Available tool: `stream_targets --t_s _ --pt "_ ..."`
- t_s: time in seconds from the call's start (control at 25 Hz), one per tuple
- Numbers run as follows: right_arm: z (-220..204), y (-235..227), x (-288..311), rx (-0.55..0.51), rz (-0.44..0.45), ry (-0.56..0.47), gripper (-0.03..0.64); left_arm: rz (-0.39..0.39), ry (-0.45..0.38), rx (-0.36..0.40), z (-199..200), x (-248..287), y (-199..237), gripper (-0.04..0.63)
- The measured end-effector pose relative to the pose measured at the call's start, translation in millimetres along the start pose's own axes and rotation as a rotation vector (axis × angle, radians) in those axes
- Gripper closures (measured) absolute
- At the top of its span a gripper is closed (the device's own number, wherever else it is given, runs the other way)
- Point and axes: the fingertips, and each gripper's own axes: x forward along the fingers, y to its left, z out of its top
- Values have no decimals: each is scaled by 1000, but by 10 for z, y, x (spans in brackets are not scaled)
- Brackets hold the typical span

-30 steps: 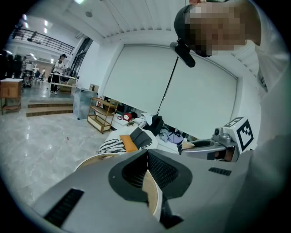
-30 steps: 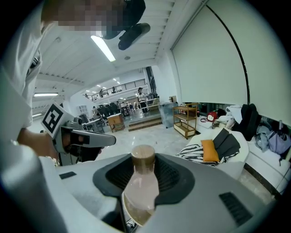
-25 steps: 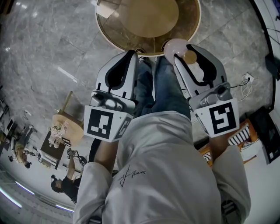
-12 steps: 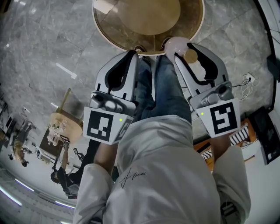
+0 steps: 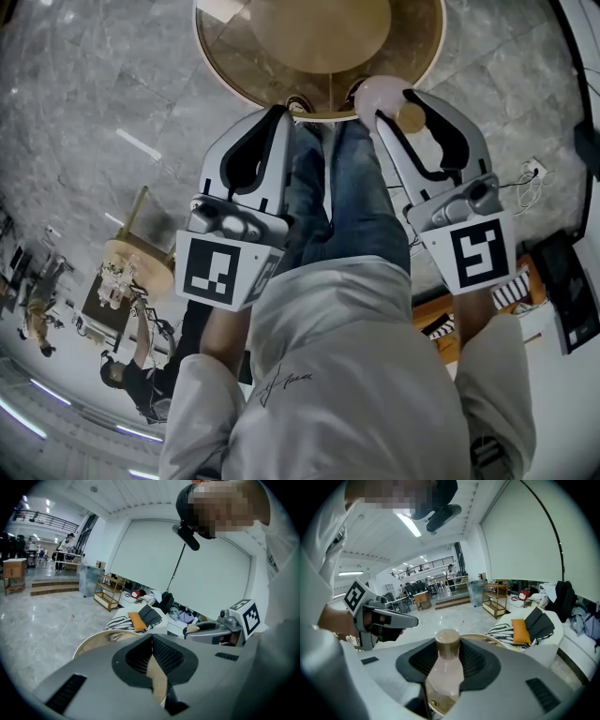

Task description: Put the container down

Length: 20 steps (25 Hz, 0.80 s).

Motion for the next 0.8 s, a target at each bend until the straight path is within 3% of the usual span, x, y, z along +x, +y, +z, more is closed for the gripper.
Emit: stream_targets --t_s 0.8 --pt "-274 -173 399 -18 37 18 471 17 43 -11 -296 294 225 577"
